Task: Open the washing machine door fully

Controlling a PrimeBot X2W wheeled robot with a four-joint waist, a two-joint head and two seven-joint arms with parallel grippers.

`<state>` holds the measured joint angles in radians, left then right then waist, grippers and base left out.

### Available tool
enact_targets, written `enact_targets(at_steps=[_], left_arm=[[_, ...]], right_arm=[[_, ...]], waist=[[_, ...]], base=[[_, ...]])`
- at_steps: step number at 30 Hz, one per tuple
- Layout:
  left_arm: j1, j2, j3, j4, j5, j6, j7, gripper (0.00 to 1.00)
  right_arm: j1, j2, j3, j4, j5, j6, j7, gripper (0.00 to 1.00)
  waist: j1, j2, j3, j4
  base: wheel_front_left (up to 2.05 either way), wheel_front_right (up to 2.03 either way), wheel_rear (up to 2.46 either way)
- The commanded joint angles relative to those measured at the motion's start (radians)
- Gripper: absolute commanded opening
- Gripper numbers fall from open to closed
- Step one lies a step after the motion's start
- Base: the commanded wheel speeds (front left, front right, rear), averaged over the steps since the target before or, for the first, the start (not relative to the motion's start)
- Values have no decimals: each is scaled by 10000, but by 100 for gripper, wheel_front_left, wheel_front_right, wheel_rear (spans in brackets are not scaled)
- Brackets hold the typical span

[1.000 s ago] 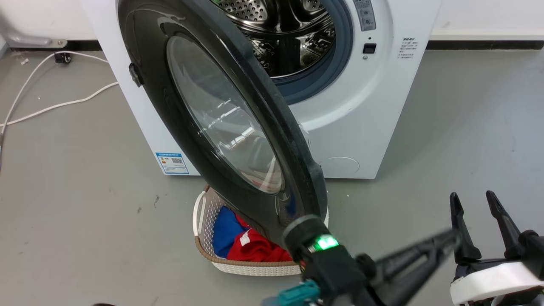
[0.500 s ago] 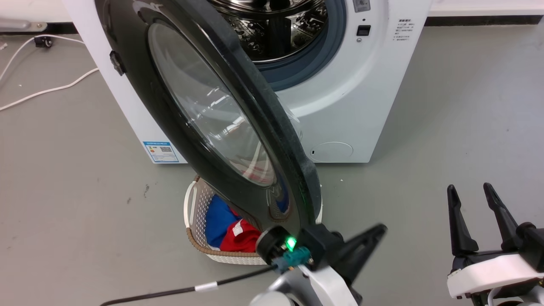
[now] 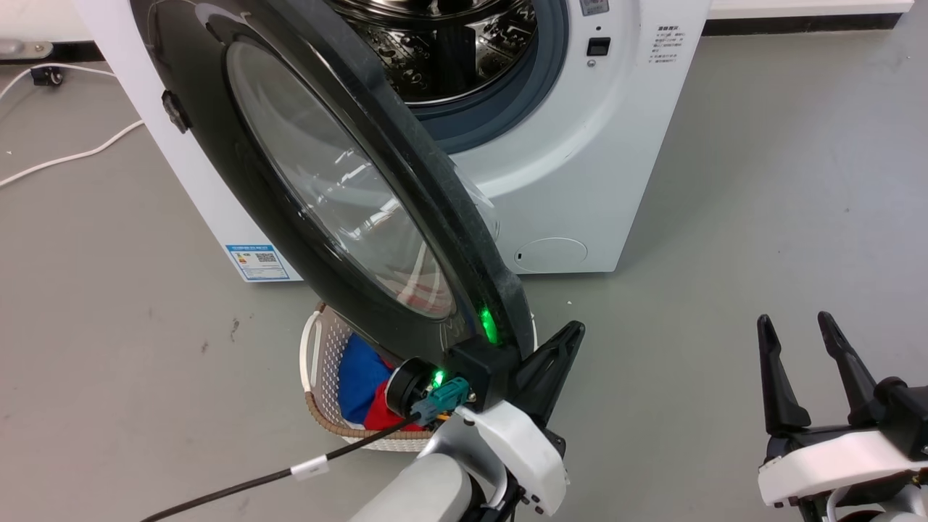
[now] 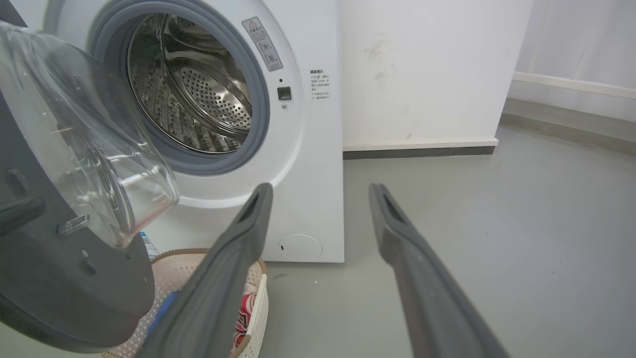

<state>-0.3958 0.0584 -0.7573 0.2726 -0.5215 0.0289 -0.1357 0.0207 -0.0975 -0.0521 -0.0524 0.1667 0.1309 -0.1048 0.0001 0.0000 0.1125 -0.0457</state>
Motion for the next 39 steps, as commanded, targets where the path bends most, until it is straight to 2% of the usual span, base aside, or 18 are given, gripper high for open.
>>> enact_targets(at_steps=[1,11,21,30,34,39], left_arm=[[-14,136,91,29,28,96,-105,0],[759,928,-4,-874,440,614,-316,0],[1805,1973,232,-2259,572,1475,83,0],[2314,2365,485,-2620,399,1862,191,0],[2511,2492,495,-2898,471,2016,110,0],[2565,2493,199,-3254,689,1998,2,0]], right_arm=[[-132,-24,-23,48,70,-2,-1,100],[-156,-12,-125,184,98,-2,9,100],[42,-46,-170,194,156,-2,110,100],[186,-24,-246,169,146,-2,169,100],[300,24,-348,153,158,-2,235,100],[286,-25,-381,82,179,-2,302,100]], waist=[[-1,0,30,25],[-1,0,-25,303],[-1,0,-293,820],[-1,0,-484,1117],[-1,0,-519,1464],[-1,0,-498,2035]], base=[[0,0,0],[0,0,0],[0,0,0],[0,0,0],[0,0,0],[0,0,0]])
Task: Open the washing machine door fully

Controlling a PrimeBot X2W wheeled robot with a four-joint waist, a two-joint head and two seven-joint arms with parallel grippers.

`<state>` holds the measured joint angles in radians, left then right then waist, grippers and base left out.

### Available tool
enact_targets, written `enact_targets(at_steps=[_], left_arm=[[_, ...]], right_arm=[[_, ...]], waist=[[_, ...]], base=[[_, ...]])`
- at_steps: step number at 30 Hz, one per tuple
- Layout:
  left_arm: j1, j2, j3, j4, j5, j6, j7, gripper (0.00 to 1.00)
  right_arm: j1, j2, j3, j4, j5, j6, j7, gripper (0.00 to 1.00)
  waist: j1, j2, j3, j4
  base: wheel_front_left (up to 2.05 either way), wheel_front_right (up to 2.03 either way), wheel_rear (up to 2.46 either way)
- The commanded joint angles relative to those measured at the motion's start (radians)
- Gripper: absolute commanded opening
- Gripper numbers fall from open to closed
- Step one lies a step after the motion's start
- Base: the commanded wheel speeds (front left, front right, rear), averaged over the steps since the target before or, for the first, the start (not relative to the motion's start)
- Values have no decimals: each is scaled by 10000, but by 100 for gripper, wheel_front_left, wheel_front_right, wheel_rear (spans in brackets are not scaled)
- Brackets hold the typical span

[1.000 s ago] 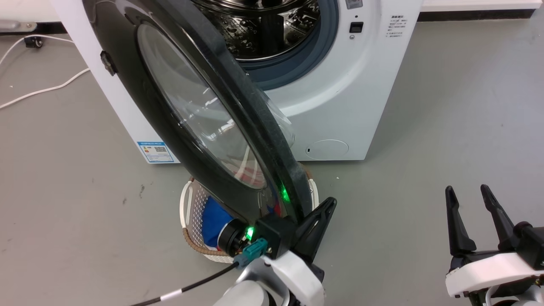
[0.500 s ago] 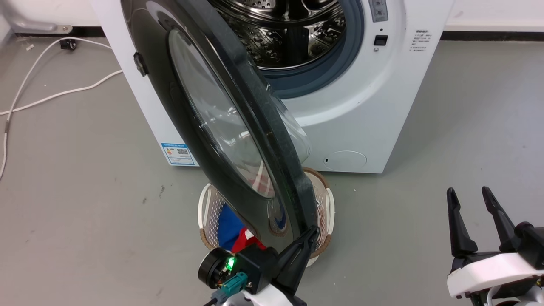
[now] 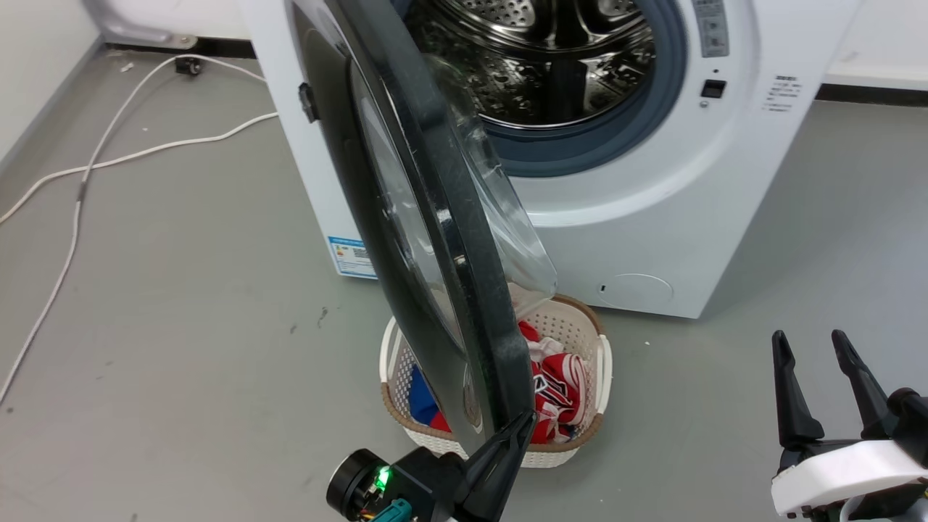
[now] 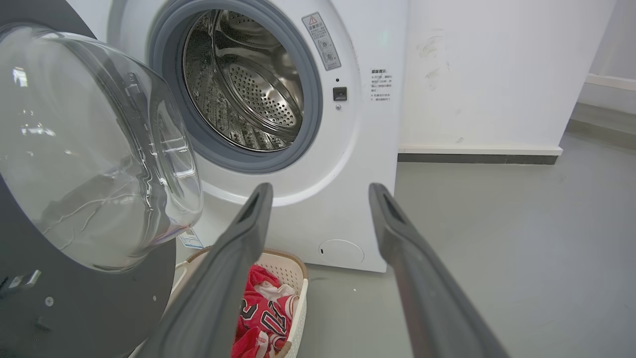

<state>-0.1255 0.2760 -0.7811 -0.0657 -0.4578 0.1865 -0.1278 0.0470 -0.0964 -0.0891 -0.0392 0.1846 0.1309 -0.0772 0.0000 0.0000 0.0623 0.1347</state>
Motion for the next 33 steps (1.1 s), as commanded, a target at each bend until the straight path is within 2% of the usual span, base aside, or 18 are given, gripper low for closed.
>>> enact_targets(at_steps=[1,9,16,25,33], left_arm=[[-138,316,437,129,53,421,-76,0],[-79,258,269,-43,89,374,-163,0],[145,353,609,-242,-65,700,-289,0],[513,679,1562,-419,-402,1271,-734,0],[386,1349,2830,77,-942,1241,-1049,0]], right_arm=[[22,-36,-11,-50,0,-2,26,100],[10,29,-87,22,36,-2,-16,100],[166,106,-200,-51,-29,-2,-87,100],[144,55,-241,-349,-117,-2,61,100],[-25,33,-157,-492,-94,-2,202,100]], waist=[[0,0,3,231],[0,0,-85,899],[0,0,-100,1653],[0,0,35,2561],[0,0,211,2631]], base=[[0,0,0],[0,0,0],[0,0,0],[0,0,0],[0,0,0]])
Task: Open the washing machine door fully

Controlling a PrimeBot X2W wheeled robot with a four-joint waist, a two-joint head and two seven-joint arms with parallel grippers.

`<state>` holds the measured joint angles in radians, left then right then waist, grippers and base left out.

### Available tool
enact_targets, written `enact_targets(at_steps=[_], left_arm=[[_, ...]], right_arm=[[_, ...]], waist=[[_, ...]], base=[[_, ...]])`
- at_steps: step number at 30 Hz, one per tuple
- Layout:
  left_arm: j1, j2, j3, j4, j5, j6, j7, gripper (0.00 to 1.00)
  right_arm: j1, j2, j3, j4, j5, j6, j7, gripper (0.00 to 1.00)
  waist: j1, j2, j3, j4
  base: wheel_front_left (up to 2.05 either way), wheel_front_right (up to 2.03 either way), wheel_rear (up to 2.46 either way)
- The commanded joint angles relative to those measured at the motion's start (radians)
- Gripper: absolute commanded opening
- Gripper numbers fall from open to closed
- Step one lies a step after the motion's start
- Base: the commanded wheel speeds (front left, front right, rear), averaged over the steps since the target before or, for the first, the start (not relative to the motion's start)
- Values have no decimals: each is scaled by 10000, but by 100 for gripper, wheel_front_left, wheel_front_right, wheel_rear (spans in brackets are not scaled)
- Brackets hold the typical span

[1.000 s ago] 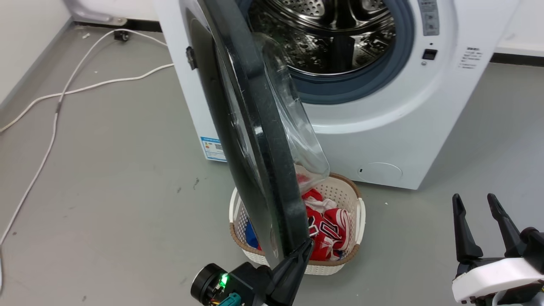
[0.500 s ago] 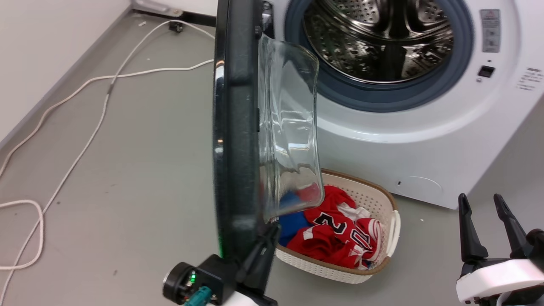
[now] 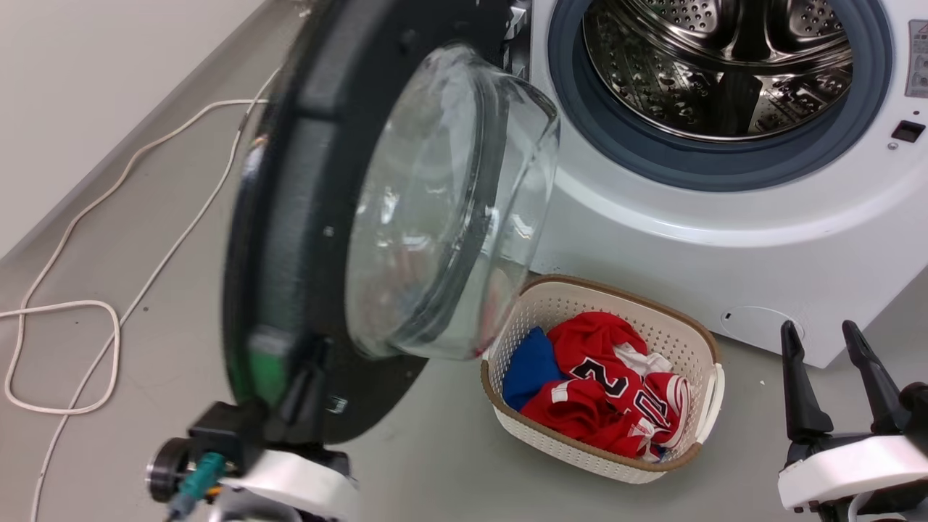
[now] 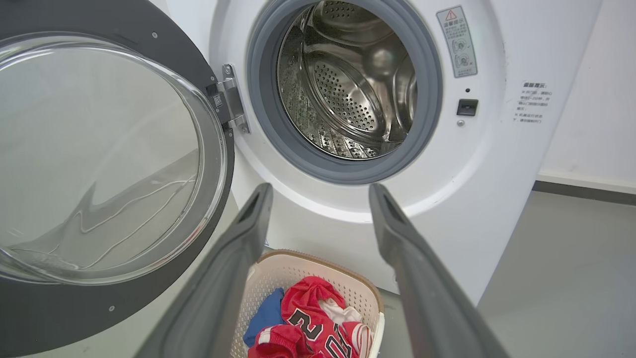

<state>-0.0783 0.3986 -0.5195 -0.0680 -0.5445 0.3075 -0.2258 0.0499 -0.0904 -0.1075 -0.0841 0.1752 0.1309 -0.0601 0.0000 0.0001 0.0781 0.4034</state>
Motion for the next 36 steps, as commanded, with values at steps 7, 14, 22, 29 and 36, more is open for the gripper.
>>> enact_targets(at_steps=[7,14,22,29,36], left_arm=[[-455,468,1790,1014,-731,-210,-345,0],[-1026,708,3223,2201,-1106,-651,-402,0],[-1524,773,5334,3451,-969,-1242,-395,0],[-1748,553,6425,4189,-464,-1871,-394,0],[-1267,-225,6746,3768,484,-2209,-395,0]], right_arm=[[-93,-7,27,-10,63,-2,-3,100],[-290,-24,87,66,144,-2,-90,100],[-525,-143,176,98,155,-2,-185,100],[-550,-188,199,192,167,-2,-210,100],[-436,-113,170,326,148,-2,-264,100]], waist=[[0,-1,253,-533],[0,-1,493,-1099],[0,-1,743,-1579],[0,-1,756,-1714],[0,-1,468,-1717]], base=[[0,0,0],[0,0,0],[0,0,0],[0,0,0],[0,0,0]])
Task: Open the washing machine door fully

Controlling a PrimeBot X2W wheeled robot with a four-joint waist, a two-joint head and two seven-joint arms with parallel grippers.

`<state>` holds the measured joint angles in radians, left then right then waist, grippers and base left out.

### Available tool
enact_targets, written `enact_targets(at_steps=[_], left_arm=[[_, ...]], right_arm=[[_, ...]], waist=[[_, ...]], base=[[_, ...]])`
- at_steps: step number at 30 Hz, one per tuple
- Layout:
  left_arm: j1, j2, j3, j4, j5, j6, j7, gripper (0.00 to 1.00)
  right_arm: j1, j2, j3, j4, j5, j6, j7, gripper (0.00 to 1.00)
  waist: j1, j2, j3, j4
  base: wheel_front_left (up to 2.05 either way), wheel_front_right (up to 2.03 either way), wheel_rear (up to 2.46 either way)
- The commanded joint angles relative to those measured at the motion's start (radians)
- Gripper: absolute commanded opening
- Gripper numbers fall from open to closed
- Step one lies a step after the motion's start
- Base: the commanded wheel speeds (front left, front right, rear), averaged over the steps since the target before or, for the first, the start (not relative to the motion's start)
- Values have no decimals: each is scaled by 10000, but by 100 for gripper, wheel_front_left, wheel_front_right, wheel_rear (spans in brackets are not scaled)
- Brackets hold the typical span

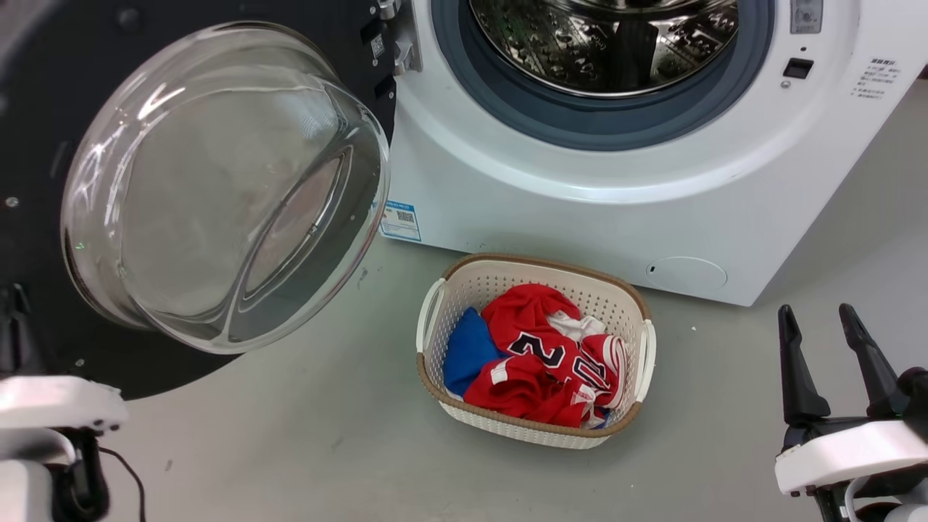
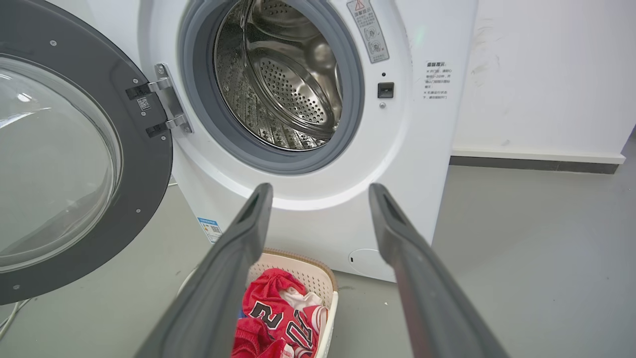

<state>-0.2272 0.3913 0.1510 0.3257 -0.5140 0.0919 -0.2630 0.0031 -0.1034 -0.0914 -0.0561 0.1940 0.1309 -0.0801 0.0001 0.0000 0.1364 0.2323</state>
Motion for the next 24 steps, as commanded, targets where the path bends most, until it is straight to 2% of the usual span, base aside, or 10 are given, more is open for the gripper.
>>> enact_targets(at_steps=[1,9,10,12,18,23,24], left_arm=[[383,-310,33,-340,339,-99,-23,0],[1867,-1798,-680,-1807,1545,-347,-23,0],[1867,-1798,-680,-1807,1545,-347,-23,0],[2245,-2155,-964,-2035,1739,-364,-22,0],[2951,-2607,-1856,-2598,2303,-499,-15,0],[2805,-2753,-2725,-2390,2753,-642,84,0],[2729,-2772,-2855,-2290,2815,-671,88,10]], right_arm=[[75,32,17,71,-54,-2,-55,100],[315,88,165,163,-191,-2,-19,100],[315,88,165,163,-191,-2,-19,100],[379,73,224,164,-201,-2,7,100],[501,-13,406,168,-248,-2,107,100],[559,-48,633,192,-261,-2,201,100],[546,-67,695,202,-269,-2,221,100]], waist=[[-1,0,-189,-15],[-1,0,-668,-264],[-1,0,-668,-264],[-1,0,-796,-403],[-1,0,-1123,-962],[-1,0,-1246,-1664],[-1,0,-1269,-1829]], base=[[0,0,0],[0,0,0],[0,0,0],[0,0,0],[0,0,0],[0,0,0],[0,0,0]])
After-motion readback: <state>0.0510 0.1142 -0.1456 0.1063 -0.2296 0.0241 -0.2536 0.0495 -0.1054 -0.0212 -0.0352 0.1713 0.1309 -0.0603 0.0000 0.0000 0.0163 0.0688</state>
